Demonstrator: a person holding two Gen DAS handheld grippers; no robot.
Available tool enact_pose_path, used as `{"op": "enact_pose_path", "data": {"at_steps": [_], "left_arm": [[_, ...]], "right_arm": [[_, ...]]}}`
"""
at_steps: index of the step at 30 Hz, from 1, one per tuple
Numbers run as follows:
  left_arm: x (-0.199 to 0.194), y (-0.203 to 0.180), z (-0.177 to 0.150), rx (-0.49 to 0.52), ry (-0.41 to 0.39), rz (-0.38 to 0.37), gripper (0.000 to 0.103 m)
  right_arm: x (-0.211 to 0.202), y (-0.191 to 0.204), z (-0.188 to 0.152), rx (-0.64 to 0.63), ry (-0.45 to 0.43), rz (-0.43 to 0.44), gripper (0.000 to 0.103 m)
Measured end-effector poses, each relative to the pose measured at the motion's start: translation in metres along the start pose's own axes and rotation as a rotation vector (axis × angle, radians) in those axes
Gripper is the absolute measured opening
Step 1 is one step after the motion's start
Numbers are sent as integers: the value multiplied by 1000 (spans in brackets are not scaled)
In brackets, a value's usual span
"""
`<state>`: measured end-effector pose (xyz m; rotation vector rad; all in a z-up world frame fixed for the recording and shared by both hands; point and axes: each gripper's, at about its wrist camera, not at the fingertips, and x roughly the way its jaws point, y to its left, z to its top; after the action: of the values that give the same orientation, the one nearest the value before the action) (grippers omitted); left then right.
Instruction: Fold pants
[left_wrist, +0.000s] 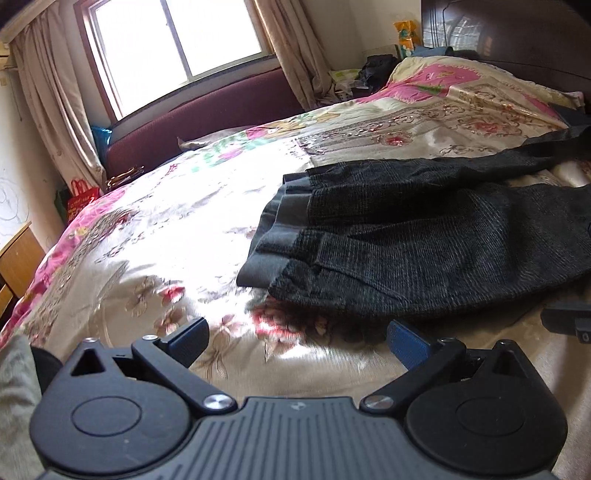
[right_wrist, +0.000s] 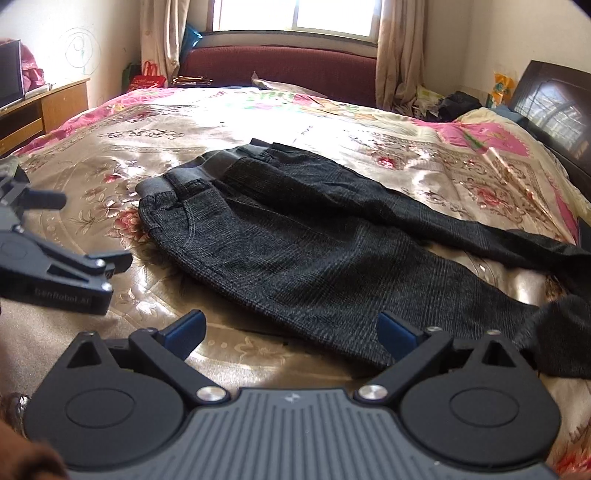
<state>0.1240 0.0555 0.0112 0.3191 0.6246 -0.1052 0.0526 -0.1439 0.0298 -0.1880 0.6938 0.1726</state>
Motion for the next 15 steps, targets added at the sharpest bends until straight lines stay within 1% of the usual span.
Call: {"op": "enact_pose_path", "data": {"at_steps": [2, 5, 7, 10, 11, 13, 15], "left_arm": [[14, 6, 10, 26, -12, -21, 103], [41, 11, 20, 98, -22, -21, 103], [59, 15, 23, 127, -8, -43, 103], [79, 22, 27, 120, 34, -111, 102], [83, 24, 28, 116, 44, -131, 97], [89, 29, 28, 108, 59, -178, 91], [84, 32, 26, 118, 57, -195, 86]], "right_arm": [[9, 3, 5, -30, 2, 22, 97], [25, 6, 9, -68, 20, 69, 97], [35, 9, 10, -93, 39, 100, 93], [49, 16, 12, -132, 64, 121, 86], [53, 18, 12, -141, 70, 123, 85], [59, 19, 13, -147, 79, 128, 84], [63, 17, 14, -146, 90, 140, 81]]}}
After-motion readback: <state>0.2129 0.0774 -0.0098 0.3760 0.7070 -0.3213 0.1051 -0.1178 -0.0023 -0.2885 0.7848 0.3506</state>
